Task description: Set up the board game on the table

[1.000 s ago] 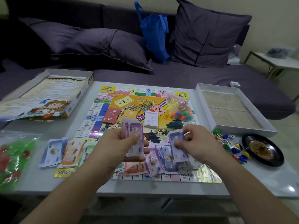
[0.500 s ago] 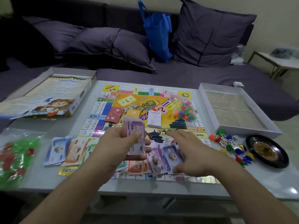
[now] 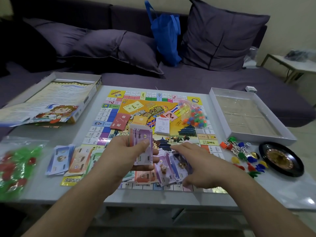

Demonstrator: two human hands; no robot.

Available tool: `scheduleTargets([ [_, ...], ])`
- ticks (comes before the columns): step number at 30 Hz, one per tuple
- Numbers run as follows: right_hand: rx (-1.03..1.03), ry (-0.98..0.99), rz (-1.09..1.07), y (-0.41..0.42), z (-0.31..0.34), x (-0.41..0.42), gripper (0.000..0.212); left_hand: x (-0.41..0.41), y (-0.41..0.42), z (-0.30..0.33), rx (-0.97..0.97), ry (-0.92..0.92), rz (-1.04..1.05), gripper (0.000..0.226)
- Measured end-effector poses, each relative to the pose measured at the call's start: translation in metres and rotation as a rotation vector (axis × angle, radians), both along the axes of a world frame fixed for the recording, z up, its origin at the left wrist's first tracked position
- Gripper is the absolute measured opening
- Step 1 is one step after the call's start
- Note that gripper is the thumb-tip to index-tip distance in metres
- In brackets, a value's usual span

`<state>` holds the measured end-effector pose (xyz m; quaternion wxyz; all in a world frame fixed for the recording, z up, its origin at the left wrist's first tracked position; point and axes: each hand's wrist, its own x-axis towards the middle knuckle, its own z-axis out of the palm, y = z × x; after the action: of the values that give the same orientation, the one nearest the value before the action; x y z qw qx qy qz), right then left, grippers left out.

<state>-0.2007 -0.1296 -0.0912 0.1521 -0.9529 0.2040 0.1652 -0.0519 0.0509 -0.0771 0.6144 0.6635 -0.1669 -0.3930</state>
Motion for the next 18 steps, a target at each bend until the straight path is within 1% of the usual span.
scheduleTargets([
  [8, 0.01, 0.001, -0.037, -0.0048, 0.0008, -0.0051, 0.12, -0.0003, -0.0002, 0.0011, -0.008, 0.003, 0.0, 0.012],
  [12, -0.005, 0.04, -0.002, -0.0012, 0.0035, -0.0031, 0.114, -0.0006, -0.0002, 0.0008, 0.0, -0.004, 0.0, 0.012],
  [18, -0.005, 0.039, -0.02, 0.0002, 0.0062, -0.0016, 0.107, -0.0022, 0.0006, -0.0002, 0.003, 0.017, -0.01, 0.012],
])
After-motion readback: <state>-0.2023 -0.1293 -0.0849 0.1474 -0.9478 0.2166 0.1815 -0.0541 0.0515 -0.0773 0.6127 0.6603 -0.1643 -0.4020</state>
